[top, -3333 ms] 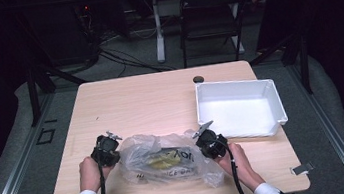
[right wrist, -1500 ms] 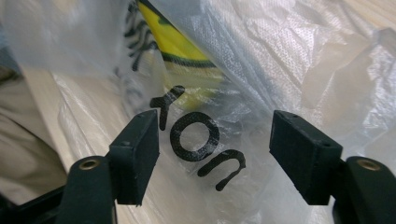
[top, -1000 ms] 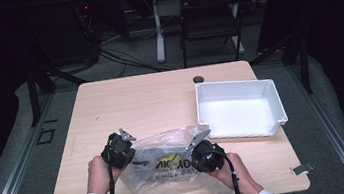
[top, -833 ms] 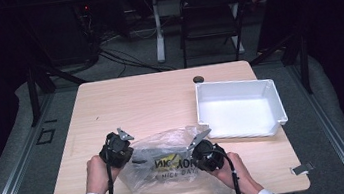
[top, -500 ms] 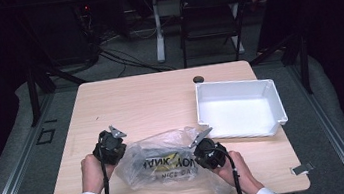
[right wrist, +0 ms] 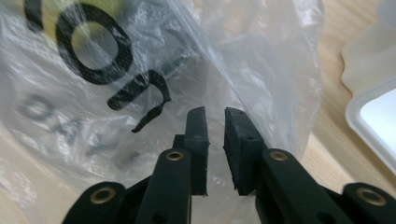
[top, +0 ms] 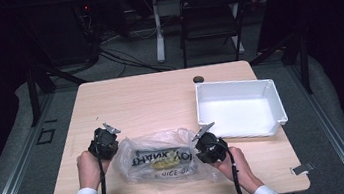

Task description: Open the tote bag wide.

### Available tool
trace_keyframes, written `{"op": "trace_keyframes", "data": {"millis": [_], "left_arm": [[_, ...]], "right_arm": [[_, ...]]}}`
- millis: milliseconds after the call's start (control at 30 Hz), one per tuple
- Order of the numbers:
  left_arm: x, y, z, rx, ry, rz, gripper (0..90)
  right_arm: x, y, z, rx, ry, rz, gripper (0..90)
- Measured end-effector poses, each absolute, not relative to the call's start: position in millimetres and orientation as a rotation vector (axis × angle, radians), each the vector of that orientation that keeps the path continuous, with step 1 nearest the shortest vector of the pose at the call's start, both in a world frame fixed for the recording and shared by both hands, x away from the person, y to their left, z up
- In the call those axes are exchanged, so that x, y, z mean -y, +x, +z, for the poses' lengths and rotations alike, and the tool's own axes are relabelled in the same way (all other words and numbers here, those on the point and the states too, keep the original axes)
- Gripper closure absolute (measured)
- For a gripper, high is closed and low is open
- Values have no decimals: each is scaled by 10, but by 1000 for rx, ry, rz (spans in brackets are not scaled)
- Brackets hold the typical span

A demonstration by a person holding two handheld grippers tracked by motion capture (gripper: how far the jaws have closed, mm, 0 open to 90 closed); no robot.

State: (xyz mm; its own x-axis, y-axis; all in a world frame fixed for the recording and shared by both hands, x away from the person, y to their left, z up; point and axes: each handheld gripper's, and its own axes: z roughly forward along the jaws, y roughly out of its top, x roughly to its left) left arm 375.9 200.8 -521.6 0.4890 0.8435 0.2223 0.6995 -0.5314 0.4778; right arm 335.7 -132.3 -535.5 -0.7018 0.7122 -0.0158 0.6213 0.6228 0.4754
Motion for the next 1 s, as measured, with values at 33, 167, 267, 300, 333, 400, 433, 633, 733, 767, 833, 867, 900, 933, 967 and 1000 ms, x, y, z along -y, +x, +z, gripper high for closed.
{"op": "trace_keyframes", "data": {"millis": [33, 167, 267, 300, 333, 400, 433, 633, 733, 767, 833, 867, 900, 933, 967, 1000], "left_arm": [[-2016, 3786, -5249, -1304, 2433, 605, 897], [-2003, 3849, -5393, -1320, 2501, 568, 896], [-2002, 3851, -5411, -1317, 2508, 527, 893], [-2012, 3850, -5404, -1319, 2491, 511, 891], [-2022, 3851, -5395, -1321, 2491, 498, 889], [-2050, 3849, -5382, -1328, 2459, 464, 876], [-2064, 3849, -5373, -1333, 2451, 446, 871], [-2108, 3829, -5327, -1341, 2394, 371, 855], [-2102, 3820, -5326, -1339, 2394, 344, 856], [-2100, 3820, -5325, -1336, 2395, 339, 857], [-2096, 3819, -5326, -1334, 2393, 330, 858], [-2093, 3818, -5327, -1332, 2392, 330, 859], [-2093, 3816, -5325, -1331, 2391, 326, 861], [-2089, 3814, -5324, -1331, 2389, 320, 863], [-2083, 3811, -5326, -1326, 2390, 322, 865], [-2081, 3808, -5323, -1325, 2389, 321, 867]], "right_arm": [[1320, 3358, -5368, -2643, 1120, 672, 770], [1323, 3370, -5361, -2677, 1105, 645, 652], [1338, 3339, -5274, -2676, 1087, 719, 538], [1345, 3319, -5229, -2671, 1079, 758, 494], [1354, 3299, -5181, -2658, 1062, 797, 463], [1358, 3249, -5088, -2654, 1021, 884, 413], [1347, 3219, -5046, -2647, 1007, 908, 394], [1133, 3149, -4979, -2623, 891, 975, 355], [1028, 3177, -5023, -2639, 856, 962, 380], [1010, 3186, -5036, -2649, 845, 943, 417], [984, 3190, -5065, -2650, 837, 931, 523], [983, 3190, -5069, -2657, 829, 932, 591], [984, 3186, -5067, -2661, 817, 923, 638], [981, 3176, -5069, -2662, 816, 921, 699], [980, 3175, -5072, -2670, 806, 919, 745], [973, 3167, -5080, -2675, 799, 910, 803]]}}
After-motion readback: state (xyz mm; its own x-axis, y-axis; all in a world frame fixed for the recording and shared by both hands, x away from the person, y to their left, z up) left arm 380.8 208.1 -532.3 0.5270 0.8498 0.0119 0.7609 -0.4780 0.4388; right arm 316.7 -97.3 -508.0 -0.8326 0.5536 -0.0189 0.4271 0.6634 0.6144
